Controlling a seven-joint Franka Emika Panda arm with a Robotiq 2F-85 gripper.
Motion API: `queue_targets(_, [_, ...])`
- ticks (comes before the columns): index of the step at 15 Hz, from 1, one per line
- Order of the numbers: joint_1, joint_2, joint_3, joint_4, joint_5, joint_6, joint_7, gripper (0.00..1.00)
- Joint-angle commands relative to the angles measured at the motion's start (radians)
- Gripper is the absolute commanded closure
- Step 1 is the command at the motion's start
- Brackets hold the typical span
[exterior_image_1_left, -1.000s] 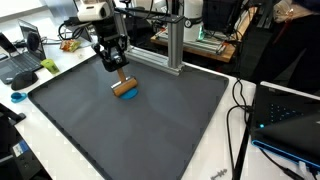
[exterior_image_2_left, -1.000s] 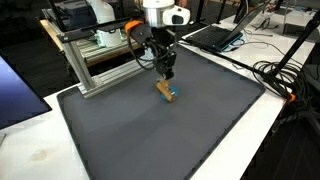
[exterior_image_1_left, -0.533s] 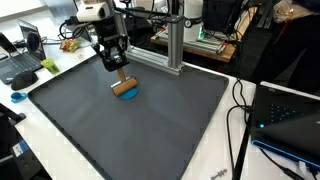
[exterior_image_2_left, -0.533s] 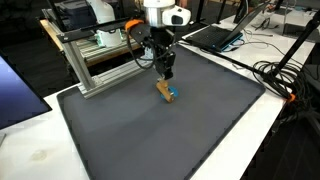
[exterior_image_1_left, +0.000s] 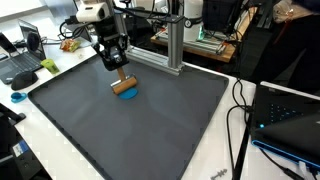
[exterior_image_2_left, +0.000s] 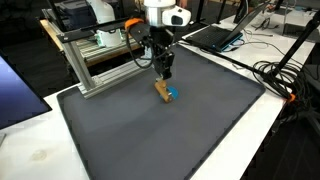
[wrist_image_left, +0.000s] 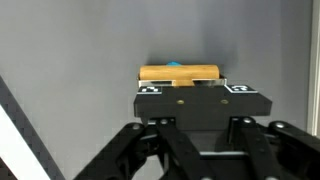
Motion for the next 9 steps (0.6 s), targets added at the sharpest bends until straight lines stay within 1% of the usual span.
queue_targets(1, [-0.001, 0.004, -0.011, -0.034, -0.039, -0.029, -0.009, 0.78])
queue_targets(5, [0.016, -0.021, -0.016, -0.047, -0.075, -0.016, 0.014, 0.78])
queue_targets(7, [0.033, -0.060, -0.020, -0.077, -0.119, 0.025, 0.039, 0.78])
queue_targets(8, [0.038, -0.085, -0.013, -0.100, -0.137, 0.057, 0.027, 0.78])
queue_targets(9, [0.042, -0.103, -0.007, -0.112, -0.153, 0.061, 0.016, 0.78])
